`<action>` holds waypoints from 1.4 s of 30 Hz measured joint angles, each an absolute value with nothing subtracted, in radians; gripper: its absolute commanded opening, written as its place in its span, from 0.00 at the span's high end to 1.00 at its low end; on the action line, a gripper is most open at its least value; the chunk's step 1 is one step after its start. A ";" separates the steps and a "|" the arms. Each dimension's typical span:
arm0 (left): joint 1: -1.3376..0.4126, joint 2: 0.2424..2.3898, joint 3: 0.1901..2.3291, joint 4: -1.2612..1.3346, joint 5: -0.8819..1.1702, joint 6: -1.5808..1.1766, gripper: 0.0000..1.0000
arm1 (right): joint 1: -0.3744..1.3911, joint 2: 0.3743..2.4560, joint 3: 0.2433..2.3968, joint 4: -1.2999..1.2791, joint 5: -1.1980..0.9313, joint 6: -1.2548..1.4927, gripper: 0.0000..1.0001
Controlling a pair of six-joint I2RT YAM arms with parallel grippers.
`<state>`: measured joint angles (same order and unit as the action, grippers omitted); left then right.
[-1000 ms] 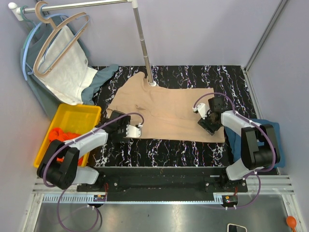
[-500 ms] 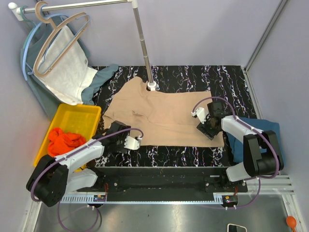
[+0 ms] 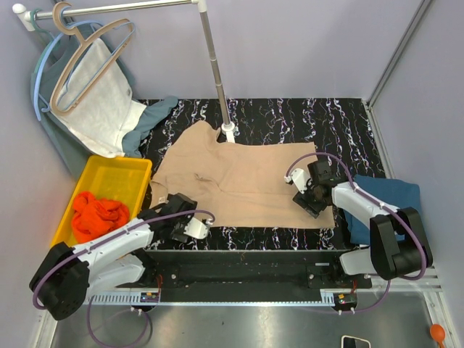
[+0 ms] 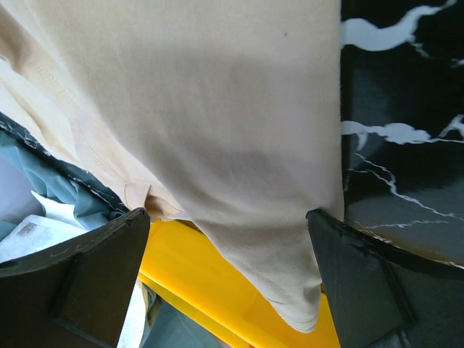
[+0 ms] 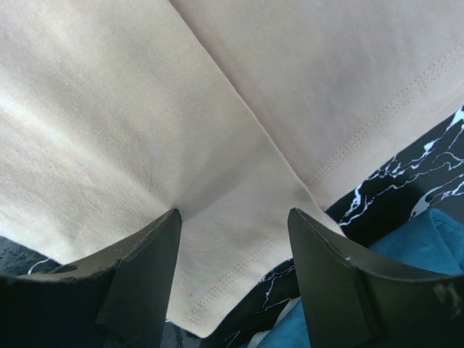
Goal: Fold and stack the t-shirts
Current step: Fold the tshirt
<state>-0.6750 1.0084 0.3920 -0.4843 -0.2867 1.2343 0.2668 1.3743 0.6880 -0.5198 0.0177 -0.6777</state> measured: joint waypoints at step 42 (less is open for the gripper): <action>-0.796 1.022 0.781 -0.871 -0.147 1.074 0.01 | 0.275 1.211 0.712 -0.776 -0.011 -0.751 0.14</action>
